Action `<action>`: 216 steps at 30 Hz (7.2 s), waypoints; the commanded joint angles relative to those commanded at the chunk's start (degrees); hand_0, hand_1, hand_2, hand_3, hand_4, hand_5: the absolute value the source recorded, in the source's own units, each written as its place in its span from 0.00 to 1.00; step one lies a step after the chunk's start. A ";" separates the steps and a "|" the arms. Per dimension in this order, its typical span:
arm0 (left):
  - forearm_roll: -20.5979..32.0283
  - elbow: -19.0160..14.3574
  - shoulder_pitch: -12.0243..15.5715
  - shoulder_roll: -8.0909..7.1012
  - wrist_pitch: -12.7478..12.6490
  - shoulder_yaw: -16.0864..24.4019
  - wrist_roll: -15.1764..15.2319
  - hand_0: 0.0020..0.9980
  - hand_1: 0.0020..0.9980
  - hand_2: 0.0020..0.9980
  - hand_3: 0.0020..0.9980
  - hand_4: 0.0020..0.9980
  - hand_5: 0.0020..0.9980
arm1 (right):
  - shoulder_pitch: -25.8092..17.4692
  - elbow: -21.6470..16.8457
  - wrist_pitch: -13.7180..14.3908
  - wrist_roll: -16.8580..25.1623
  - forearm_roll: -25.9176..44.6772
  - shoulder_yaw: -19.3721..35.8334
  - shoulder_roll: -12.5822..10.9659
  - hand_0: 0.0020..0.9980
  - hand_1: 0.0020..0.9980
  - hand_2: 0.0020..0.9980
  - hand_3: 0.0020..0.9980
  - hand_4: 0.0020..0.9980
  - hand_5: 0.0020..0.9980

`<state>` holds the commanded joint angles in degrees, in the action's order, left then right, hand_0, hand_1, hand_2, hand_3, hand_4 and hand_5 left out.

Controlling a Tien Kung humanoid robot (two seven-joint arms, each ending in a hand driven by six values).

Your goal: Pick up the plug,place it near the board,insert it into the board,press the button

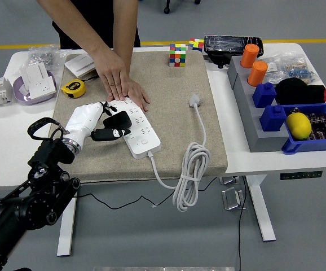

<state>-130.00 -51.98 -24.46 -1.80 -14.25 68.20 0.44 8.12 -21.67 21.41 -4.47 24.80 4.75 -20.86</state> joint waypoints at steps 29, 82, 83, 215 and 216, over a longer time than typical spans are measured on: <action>0.00 3.52 -1.31 1.15 -0.36 1.17 -0.10 0.43 0.39 0.39 0.41 0.74 0.17 | 0.36 0.06 0.01 0.02 -0.13 0.29 0.02 0.85 0.85 0.82 0.82 1.00 1.00; 0.00 0.58 3.74 -2.74 2.23 13.38 1.28 0.42 0.36 0.34 0.31 0.50 0.14 | 0.07 -0.02 -0.07 0.01 -0.08 0.67 0.02 0.85 0.85 0.82 0.82 1.00 1.00; 0.00 0.65 3.79 -2.73 2.26 13.27 1.34 0.42 0.36 0.34 0.31 0.52 0.16 | 0.10 -0.03 -0.07 0.01 -0.09 0.67 0.00 0.85 0.85 0.82 0.82 1.00 1.00; 56.19 -34.39 24.51 1.80 16.37 33.47 0.39 0.87 0.84 0.80 0.81 1.00 1.00 | -0.09 -1.21 0.98 0.49 -5.84 4.88 2.29 0.85 0.85 0.82 0.83 1.00 1.00; 56.19 -34.34 24.57 1.80 16.38 33.56 0.35 0.87 0.84 0.80 0.81 1.00 1.00 | -0.18 -1.22 0.99 0.50 -5.92 4.90 2.37 0.85 0.85 0.82 0.83 1.00 1.00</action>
<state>-73.81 -86.32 0.11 0.00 2.13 101.76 0.79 7.93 -22.89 22.40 -3.96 18.88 9.65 -18.49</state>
